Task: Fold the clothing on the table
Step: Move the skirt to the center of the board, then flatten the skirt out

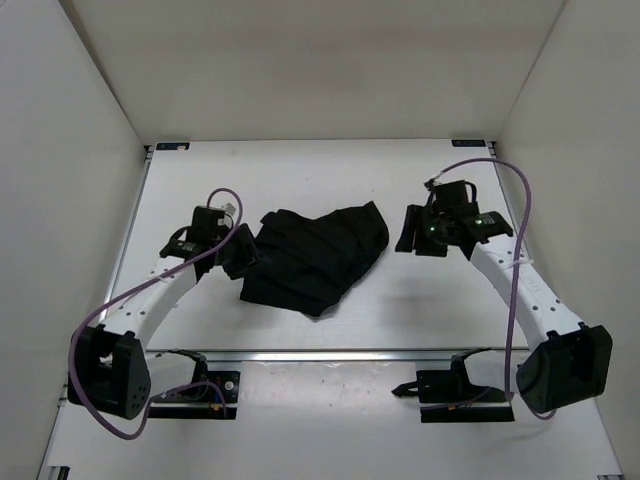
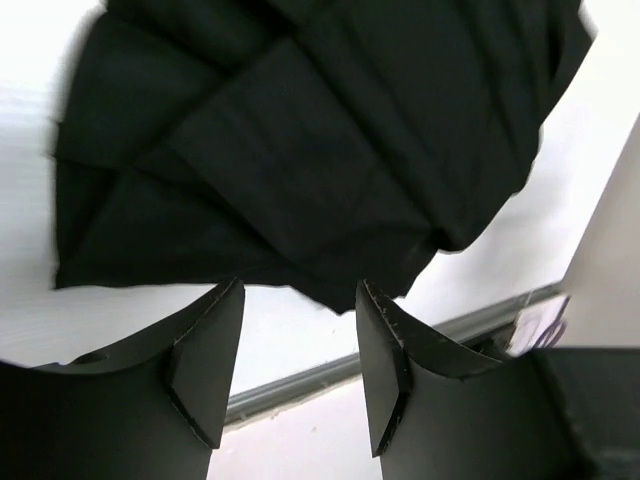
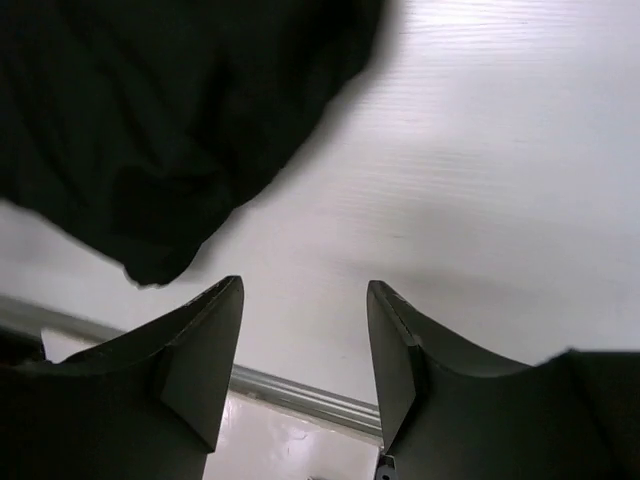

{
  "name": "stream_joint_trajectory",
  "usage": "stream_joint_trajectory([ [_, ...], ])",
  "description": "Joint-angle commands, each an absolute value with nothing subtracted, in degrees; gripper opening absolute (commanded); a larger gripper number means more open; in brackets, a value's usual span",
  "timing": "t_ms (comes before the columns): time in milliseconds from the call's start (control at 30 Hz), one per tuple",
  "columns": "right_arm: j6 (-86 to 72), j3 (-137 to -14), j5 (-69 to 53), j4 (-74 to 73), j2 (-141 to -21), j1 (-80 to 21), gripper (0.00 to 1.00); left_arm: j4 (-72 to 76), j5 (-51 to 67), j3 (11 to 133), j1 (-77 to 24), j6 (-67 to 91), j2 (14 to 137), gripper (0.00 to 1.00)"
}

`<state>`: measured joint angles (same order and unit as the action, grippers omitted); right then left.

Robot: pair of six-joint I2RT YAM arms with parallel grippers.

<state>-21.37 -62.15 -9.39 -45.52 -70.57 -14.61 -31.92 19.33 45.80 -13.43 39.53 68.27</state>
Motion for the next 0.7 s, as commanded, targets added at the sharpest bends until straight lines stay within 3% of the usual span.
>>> stream_joint_trajectory([
  [0,-19.9,-59.4,-9.7,-41.1,-70.0,-23.9,0.50,-29.7,17.1,44.7,-19.8,41.9,68.8,0.60],
  [133,-21.9,-57.0,-7.1,-40.2,-74.1,-31.5,0.50,-27.5,12.6,44.0,-30.1,44.8,70.7,0.60],
  [300,-20.7,-53.8,-6.3,-31.4,-74.2,-37.1,0.56,-24.8,6.0,39.3,-35.1,48.1,72.4,0.66],
  [367,-18.5,-53.4,-4.7,-27.2,-76.6,-40.0,0.62,-22.6,3.2,37.7,-33.8,48.1,73.5,0.67],
  [567,-12.8,-60.5,2.3,-21.0,-86.9,-46.9,0.63,-25.3,3.8,39.1,-27.3,45.5,72.9,0.65],
  [600,-12.0,-62.6,3.1,-20.7,-89.3,-48.4,0.79,-25.8,4.5,38.7,-25.0,46.1,70.4,0.65],
  [667,-10.4,-66.1,4.5,-20.6,-93.1,-50.3,0.81,-26.4,7.1,37.7,-19.5,46.1,66.2,0.65],
])
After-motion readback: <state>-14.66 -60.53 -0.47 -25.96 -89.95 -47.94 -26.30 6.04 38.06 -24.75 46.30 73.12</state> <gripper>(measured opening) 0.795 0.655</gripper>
